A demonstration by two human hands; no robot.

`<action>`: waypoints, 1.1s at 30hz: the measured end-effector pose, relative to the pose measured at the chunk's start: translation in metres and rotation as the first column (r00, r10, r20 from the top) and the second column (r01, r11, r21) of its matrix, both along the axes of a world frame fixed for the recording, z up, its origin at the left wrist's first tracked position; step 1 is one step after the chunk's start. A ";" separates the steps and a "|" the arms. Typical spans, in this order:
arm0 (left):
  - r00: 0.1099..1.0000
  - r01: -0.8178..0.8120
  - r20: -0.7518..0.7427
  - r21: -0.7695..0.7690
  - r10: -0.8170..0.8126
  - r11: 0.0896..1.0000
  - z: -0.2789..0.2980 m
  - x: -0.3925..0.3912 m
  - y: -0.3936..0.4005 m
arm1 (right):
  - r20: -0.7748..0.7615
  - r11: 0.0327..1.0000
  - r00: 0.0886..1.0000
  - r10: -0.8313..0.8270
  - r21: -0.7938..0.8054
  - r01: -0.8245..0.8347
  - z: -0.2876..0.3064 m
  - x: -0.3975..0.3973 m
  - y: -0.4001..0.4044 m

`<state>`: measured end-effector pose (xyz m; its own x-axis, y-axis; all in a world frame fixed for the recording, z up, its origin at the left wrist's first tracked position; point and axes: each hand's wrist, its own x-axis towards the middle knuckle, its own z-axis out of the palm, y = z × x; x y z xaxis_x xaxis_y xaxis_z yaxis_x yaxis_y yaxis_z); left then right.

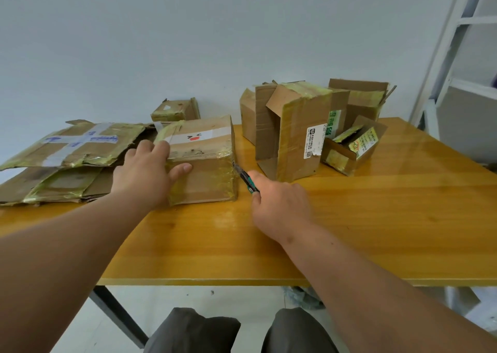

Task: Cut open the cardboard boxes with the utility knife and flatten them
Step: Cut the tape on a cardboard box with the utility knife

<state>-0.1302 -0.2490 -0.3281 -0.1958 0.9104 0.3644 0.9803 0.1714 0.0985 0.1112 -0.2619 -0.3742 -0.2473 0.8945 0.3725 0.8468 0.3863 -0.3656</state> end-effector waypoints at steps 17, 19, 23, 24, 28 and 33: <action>0.975 0.210 0.083 -0.043 -0.206 0.977 0.083 -0.011 0.031 | -0.220 0.999 0.974 -0.045 -0.038 0.037 0.031 0.003 0.008; 0.968 0.234 0.106 -0.058 -0.227 0.970 0.080 -0.015 0.033 | -0.294 0.996 0.952 -0.083 -0.001 0.086 0.031 0.007 0.009; 0.950 0.276 0.166 -0.052 -0.265 0.960 0.083 -0.015 0.034 | -0.273 0.996 0.959 -0.081 0.011 0.087 0.032 0.007 0.014; 0.947 0.285 0.168 -0.048 -0.274 0.957 0.084 -0.014 0.034 | -0.272 0.997 0.960 -0.074 0.011 0.079 0.033 0.006 0.015; 0.941 0.295 0.183 -0.034 -0.284 0.955 0.087 -0.013 0.036 | -0.273 0.998 0.960 -0.057 0.006 0.061 0.037 0.004 0.019; 0.940 0.293 0.193 -0.030 -0.282 0.956 0.090 -0.011 0.038 | -0.274 0.997 0.960 -0.064 0.020 0.073 0.040 0.004 0.025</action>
